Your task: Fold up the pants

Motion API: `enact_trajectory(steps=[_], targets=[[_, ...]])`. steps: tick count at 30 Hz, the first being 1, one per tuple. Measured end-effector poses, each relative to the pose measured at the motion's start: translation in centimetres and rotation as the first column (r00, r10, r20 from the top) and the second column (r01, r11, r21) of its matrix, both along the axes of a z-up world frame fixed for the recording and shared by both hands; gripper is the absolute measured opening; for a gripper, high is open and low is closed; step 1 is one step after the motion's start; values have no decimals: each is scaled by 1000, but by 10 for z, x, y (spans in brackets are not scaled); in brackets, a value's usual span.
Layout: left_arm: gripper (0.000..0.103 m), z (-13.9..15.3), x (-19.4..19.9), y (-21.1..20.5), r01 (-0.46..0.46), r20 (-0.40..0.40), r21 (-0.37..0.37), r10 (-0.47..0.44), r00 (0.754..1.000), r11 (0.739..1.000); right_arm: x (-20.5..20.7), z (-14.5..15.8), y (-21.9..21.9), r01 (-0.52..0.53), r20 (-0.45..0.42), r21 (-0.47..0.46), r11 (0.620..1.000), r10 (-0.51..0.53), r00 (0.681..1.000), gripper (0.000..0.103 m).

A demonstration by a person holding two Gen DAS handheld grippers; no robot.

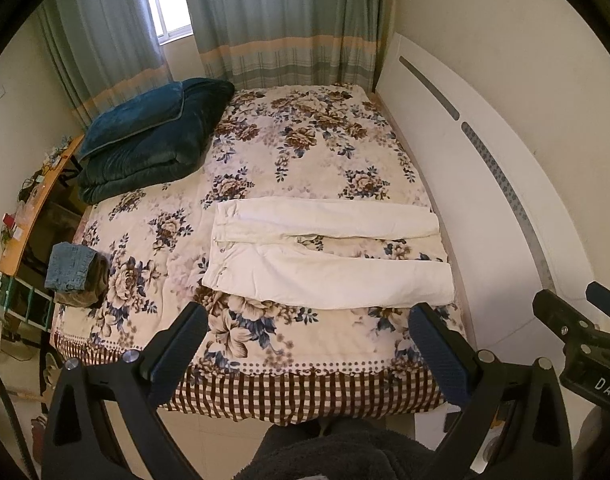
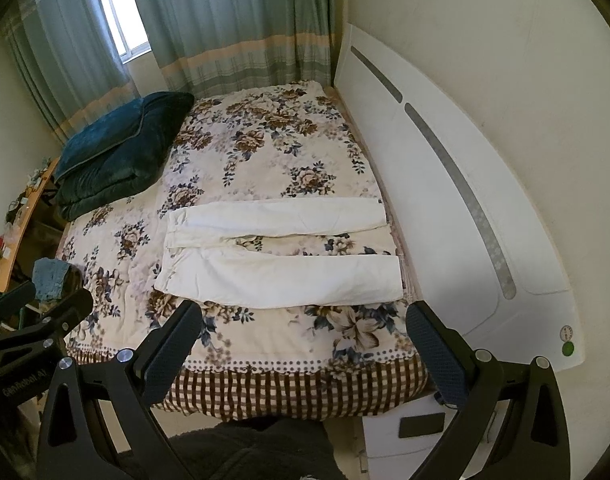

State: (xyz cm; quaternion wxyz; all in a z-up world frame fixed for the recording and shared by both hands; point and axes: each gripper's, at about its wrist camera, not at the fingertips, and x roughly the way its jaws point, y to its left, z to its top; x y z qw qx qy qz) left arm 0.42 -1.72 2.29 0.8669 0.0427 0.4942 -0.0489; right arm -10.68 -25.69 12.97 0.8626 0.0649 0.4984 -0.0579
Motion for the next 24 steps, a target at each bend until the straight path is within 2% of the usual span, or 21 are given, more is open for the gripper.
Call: enact_trajectory(steps=[21,24], targets=[[103,-4,-2,3,-2,-6,-5,2,1000,1000,-6,-9,-6,1,6,0,1000,-1,1000,103],[103,-11,2,3,-28,10,10,28,1000,1000,-5,-9,-6,5,5,11,1000,-5,1000,103]])
